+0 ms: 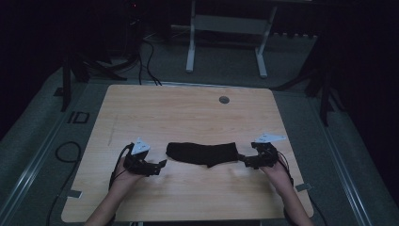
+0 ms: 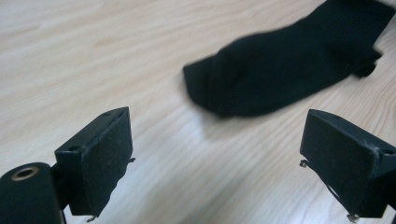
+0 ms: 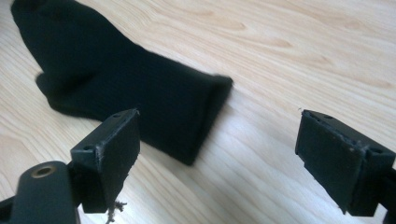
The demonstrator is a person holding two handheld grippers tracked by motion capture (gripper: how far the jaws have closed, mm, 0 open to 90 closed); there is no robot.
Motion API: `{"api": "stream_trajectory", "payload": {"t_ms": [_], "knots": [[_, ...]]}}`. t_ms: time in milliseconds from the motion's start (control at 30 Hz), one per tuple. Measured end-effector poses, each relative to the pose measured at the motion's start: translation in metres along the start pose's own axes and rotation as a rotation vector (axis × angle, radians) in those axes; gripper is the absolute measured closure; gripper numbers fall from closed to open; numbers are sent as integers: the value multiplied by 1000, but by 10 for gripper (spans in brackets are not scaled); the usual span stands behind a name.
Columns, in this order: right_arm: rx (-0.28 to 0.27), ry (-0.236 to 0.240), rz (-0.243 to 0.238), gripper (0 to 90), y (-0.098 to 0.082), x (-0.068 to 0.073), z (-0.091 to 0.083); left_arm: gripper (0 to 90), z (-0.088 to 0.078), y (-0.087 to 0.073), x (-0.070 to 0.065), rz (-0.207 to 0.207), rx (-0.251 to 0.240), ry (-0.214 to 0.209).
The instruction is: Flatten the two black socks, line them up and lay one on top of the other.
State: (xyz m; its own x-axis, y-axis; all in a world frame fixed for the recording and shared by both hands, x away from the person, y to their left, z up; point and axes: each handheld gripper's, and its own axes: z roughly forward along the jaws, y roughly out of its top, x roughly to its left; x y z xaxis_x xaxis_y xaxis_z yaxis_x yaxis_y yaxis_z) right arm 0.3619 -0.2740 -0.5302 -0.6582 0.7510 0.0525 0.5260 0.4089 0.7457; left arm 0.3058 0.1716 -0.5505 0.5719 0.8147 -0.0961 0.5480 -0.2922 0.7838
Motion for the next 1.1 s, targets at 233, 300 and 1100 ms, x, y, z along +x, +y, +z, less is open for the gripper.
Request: {"api": "stream_trajectory", "payload": {"t_ms": [233,300,1100], "knots": [[14,-9,23,137,-17,-12,-9,71,-11,-20,7,-32,37,44],[16,-13,33,137,-21,-14,-12,60,-14,-24,9,-40,32,49],[3,-122,167,138,-74,-36,-54,43,-53,-62,28,-124,11,110]]}}
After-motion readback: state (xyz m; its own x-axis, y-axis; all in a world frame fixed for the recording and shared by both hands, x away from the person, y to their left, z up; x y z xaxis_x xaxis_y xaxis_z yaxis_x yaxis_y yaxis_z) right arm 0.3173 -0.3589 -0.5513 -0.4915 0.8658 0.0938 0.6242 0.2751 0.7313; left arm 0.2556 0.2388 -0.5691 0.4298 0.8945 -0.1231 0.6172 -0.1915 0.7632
